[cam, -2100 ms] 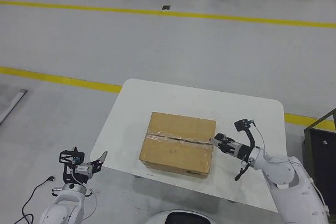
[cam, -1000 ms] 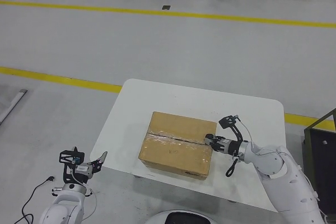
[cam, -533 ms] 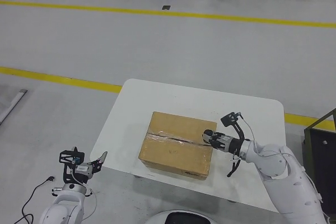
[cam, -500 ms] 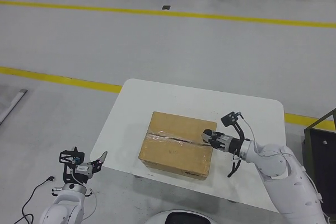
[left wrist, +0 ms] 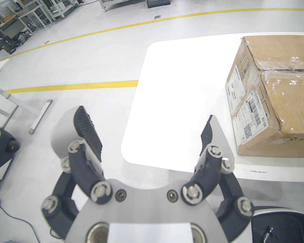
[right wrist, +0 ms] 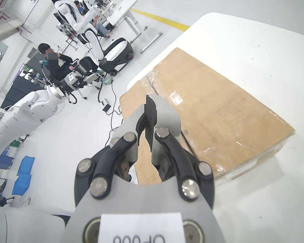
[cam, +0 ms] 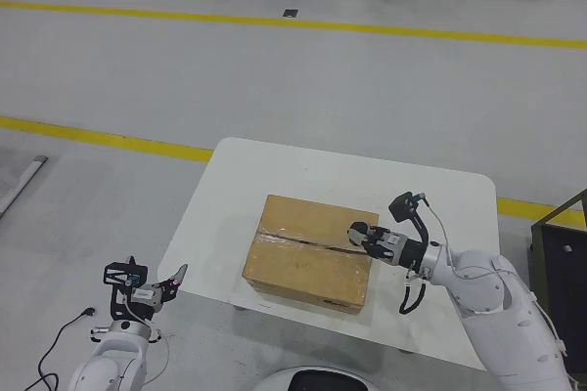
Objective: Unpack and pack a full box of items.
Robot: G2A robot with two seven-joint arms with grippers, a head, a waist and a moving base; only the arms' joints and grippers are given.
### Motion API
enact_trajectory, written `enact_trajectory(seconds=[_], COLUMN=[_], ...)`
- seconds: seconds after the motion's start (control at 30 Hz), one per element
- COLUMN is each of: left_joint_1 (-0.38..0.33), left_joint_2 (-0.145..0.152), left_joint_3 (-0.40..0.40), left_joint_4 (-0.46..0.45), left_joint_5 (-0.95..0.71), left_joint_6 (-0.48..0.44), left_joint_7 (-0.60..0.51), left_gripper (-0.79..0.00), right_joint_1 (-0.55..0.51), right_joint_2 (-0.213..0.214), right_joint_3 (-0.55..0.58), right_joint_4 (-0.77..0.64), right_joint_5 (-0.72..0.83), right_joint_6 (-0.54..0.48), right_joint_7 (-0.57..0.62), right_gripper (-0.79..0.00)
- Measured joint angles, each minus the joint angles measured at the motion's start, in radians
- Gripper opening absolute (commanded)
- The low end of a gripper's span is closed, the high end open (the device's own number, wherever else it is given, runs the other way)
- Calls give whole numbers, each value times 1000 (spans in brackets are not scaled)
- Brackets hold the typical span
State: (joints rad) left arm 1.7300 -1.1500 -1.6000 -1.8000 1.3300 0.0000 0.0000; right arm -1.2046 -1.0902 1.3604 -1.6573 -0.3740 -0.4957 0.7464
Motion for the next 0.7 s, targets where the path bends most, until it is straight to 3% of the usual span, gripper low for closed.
enact_trajectory(seconds=[0.3,0.7], left_joint_1=[0,-5], left_joint_2=[0,-3], left_joint_3=[0,15], left_joint_4=[0,-26], left_joint_5=[0,-9], left_joint_6=[0,-13], left_joint_7=[0,3], left_gripper=[0,0], right_joint_1=[9,222], right_joint_2=[0,-15], right_joint_3=[-11,-135], right_joint_4=[-14,39], right_joint_5=[-21,-47], right_joint_6=[13,35], right_joint_7=[-9,81], right_gripper=[-785,-785])
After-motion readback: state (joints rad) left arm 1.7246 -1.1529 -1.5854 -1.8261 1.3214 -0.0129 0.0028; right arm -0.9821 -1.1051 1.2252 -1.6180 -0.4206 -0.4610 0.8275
